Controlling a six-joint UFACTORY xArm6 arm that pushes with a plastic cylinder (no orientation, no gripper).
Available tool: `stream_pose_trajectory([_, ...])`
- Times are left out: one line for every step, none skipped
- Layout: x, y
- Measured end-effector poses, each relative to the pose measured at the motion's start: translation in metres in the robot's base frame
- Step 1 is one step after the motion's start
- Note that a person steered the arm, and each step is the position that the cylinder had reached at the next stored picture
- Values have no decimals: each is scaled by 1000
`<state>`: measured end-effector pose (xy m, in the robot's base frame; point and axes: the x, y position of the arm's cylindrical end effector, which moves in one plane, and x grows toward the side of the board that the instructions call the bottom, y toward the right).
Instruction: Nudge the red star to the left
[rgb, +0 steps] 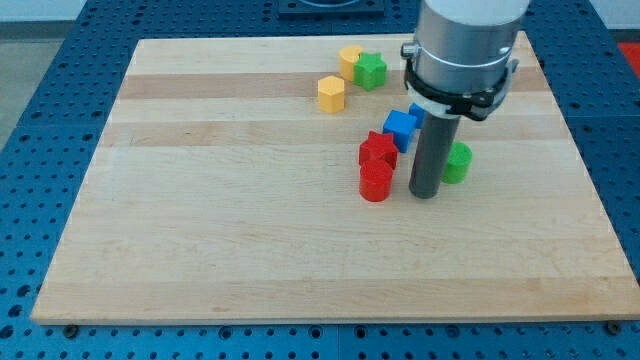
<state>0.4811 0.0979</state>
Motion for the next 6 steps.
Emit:
stream_pose_trajectory([0, -9])
stream_pose_trajectory([0, -20])
stream_pose_trajectory([0, -32])
stream_pose_trajectory([0, -44])
stream_pose_trajectory([0, -46])
stream_pose_trajectory([0, -46])
